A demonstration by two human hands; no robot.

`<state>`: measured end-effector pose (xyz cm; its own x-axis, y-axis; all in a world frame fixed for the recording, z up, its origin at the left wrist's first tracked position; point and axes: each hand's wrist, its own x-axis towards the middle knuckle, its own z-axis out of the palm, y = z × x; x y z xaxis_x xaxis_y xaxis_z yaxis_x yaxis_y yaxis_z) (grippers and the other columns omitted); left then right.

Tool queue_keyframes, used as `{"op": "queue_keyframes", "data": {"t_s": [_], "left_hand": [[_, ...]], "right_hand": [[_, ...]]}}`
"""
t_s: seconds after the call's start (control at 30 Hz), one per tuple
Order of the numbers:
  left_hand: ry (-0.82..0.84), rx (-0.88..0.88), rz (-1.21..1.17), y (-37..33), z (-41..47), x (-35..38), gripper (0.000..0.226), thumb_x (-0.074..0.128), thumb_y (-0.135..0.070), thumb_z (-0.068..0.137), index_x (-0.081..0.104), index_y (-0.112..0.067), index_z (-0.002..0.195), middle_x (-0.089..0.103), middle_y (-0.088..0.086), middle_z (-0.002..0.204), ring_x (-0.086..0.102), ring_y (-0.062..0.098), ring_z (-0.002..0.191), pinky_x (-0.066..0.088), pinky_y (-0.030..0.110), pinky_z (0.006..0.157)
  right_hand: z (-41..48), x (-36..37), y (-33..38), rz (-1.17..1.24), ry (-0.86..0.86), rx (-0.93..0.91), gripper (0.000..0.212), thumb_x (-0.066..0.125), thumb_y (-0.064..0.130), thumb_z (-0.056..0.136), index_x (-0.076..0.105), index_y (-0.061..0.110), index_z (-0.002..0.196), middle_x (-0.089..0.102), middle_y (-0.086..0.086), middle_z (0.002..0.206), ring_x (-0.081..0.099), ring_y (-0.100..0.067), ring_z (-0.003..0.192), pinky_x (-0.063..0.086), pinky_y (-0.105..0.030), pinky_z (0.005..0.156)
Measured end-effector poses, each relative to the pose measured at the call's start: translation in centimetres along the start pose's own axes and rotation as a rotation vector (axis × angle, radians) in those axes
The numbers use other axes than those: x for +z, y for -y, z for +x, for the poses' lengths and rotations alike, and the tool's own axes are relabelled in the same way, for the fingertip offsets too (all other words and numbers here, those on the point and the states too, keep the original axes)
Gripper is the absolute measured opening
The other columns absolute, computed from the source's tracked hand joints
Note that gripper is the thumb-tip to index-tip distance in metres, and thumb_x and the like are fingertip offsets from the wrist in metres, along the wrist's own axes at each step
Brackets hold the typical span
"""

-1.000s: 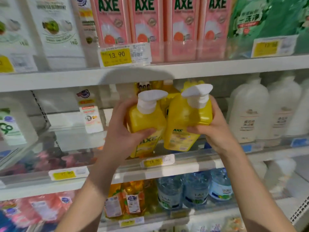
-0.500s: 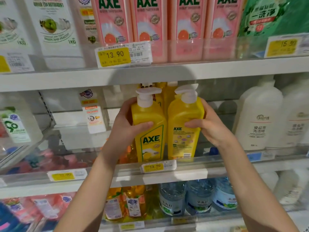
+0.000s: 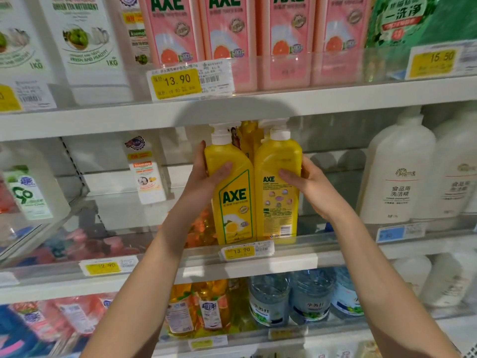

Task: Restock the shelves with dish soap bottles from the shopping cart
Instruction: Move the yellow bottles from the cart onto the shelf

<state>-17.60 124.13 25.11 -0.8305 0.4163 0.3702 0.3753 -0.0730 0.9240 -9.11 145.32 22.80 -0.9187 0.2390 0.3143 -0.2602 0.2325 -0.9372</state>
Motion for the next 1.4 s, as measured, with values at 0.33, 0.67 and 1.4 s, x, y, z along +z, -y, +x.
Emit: {"op": "queue_keyframes", "data": {"t_s": [0.33, 0.67, 1.4], "left_hand": [[0.083, -0.173, 0.285, 5.3, -3.6, 0.0, 0.039, 0.069, -0.026, 0.085, 0.043, -0.039, 0.111, 0.058, -0.028, 0.096, 0.055, -0.013, 0.083, 0.044, 0.007, 0.065], [0.090, -0.258, 0.300, 6.1, -2.5, -0.1, 0.022, 0.067, -0.032, 0.086, 0.050, -0.041, 0.097, 0.063, -0.017, 0.099, 0.061, 0.014, 0.102, 0.046, 0.033, 0.088], [-0.018, -0.242, 0.461, 6.5, -2.9, 1.6, 0.038, 0.057, -0.039, 0.092, 0.048, -0.021, 0.124, 0.058, -0.008, 0.108, 0.057, 0.017, 0.102, 0.042, 0.031, 0.084]], "right_hand": [[-2.4, 2.1, -3.5, -0.309, -0.158, 0.024, 0.066, 0.080, 0.018, 0.074, 0.044, 0.020, 0.130, 0.059, 0.018, 0.098, 0.056, 0.004, 0.086, 0.040, -0.005, 0.067], [-2.4, 2.6, -4.1, -0.333, -0.208, 0.031, 0.051, 0.073, 0.024, 0.082, 0.049, 0.016, 0.127, 0.063, 0.005, 0.107, 0.058, -0.011, 0.096, 0.043, -0.021, 0.080], [-3.5, 3.7, -4.3, -0.460, -0.278, 0.086, 0.043, 0.070, 0.026, 0.085, 0.050, 0.012, 0.121, 0.066, -0.005, 0.110, 0.063, -0.022, 0.095, 0.051, -0.033, 0.078]]}}
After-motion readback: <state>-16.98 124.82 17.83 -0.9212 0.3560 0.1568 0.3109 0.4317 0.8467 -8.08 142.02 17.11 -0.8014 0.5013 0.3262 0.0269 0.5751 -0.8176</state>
